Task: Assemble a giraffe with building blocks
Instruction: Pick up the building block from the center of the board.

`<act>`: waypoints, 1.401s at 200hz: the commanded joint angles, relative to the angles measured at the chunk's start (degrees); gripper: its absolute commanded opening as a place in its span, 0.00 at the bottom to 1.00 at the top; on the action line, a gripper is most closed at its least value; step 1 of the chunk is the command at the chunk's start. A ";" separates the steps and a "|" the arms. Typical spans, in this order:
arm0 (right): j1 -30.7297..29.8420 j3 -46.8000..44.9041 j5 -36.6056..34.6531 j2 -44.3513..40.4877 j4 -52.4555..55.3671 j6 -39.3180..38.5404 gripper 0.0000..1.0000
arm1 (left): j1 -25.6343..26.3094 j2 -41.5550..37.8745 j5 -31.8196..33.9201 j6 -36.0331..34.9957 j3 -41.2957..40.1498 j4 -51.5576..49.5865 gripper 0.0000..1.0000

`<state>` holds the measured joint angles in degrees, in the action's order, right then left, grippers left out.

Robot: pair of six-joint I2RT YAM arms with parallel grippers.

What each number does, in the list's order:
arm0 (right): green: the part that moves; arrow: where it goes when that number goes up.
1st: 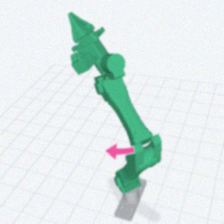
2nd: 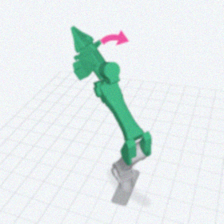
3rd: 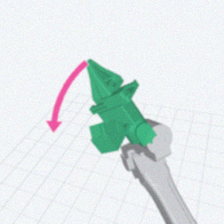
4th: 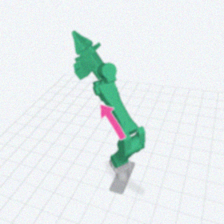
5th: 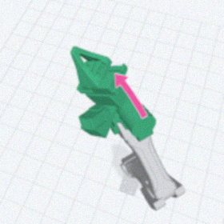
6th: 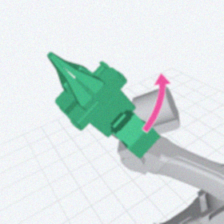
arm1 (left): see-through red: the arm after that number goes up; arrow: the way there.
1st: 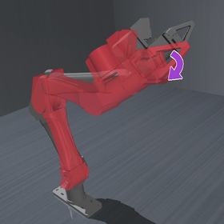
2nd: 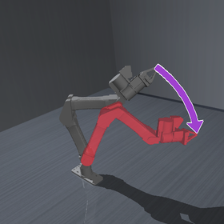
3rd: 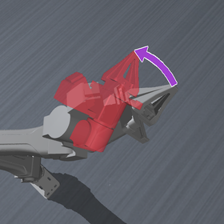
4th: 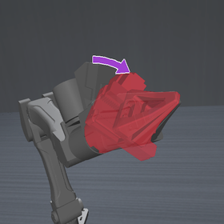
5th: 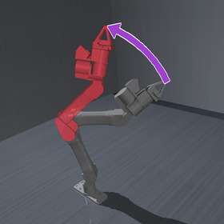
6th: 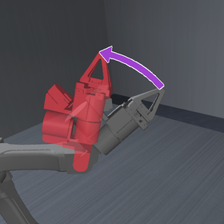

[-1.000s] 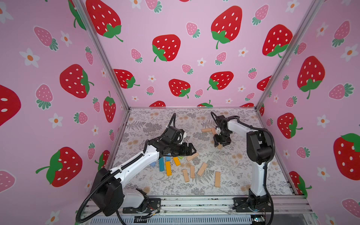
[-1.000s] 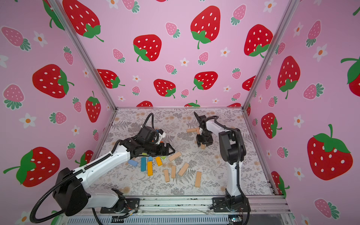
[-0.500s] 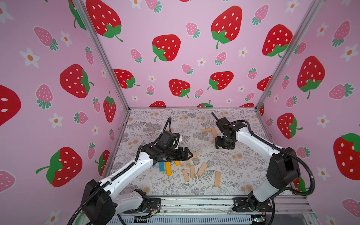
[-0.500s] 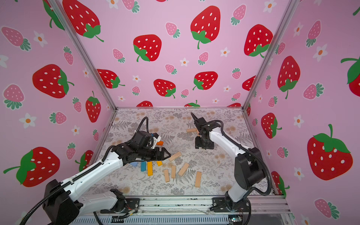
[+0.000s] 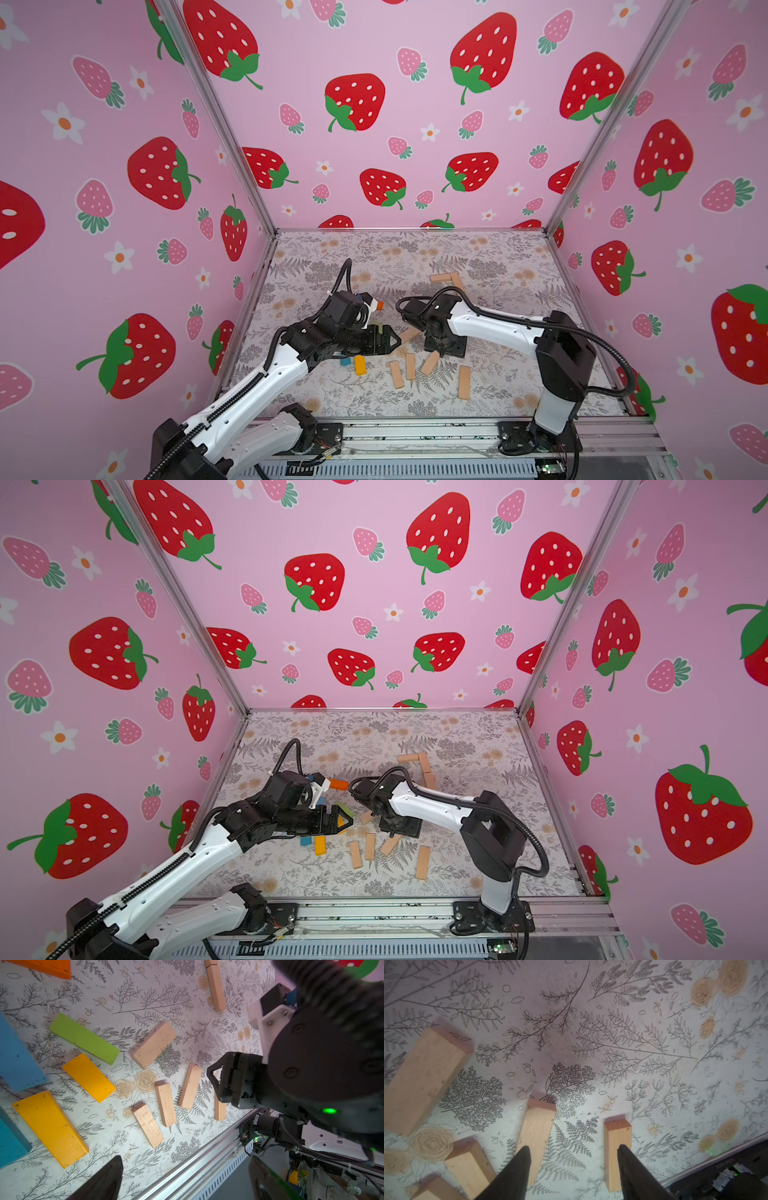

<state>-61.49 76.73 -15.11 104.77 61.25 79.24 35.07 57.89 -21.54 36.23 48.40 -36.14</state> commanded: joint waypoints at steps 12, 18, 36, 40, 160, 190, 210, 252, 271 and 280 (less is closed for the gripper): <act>-1.64 0.97 -0.69 2.30 -1.19 9.44 0.67 | -0.07 -1.14 0.70 0.36 -0.84 -1.41 0.95; -1.83 0.98 -0.56 2.81 -1.51 9.80 0.67 | -0.05 -1.29 0.67 0.34 -0.93 -1.39 0.96; -1.96 0.38 0.11 3.92 -3.64 10.50 0.68 | -0.09 -1.72 0.79 0.33 -1.11 -1.39 0.96; -1.96 0.00 0.29 4.16 -4.57 10.49 0.67 | -0.09 -1.80 0.80 0.33 -1.19 -1.39 0.96; -3.89 -3.87 4.45 7.42 -10.30 12.32 0.54 | -0.09 -2.08 1.11 0.25 -1.56 -1.14 0.96; -3.81 -6.73 2.52 3.52 -9.57 11.93 0.37 | -0.09 -1.75 1.09 0.31 -1.38 -0.95 0.95; -2.75 -8.09 0.88 -0.16 -8.88 9.04 0.25 | -0.09 -1.40 1.07 0.50 -1.21 -0.74 0.95; 5.55 -10.01 0.73 -11.91 -10.69 -12.68 0.13 | -0.09 0.01 0.94 0.76 -0.64 -0.05 0.95; 10.47 -8.97 1.51 -17.26 -8.36 -24.52 0.14 | -0.09 0.94 0.89 0.86 -0.26 0.65 0.95; 12.81 -8.64 3.23 -19.13 -7.85 -31.03 0.14 | -0.09 1.64 0.77 0.90 0.00 1.03 0.95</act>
<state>-53.41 67.05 -12.73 91.02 49.89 67.44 35.07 58.24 -20.99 36.36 47.37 -36.69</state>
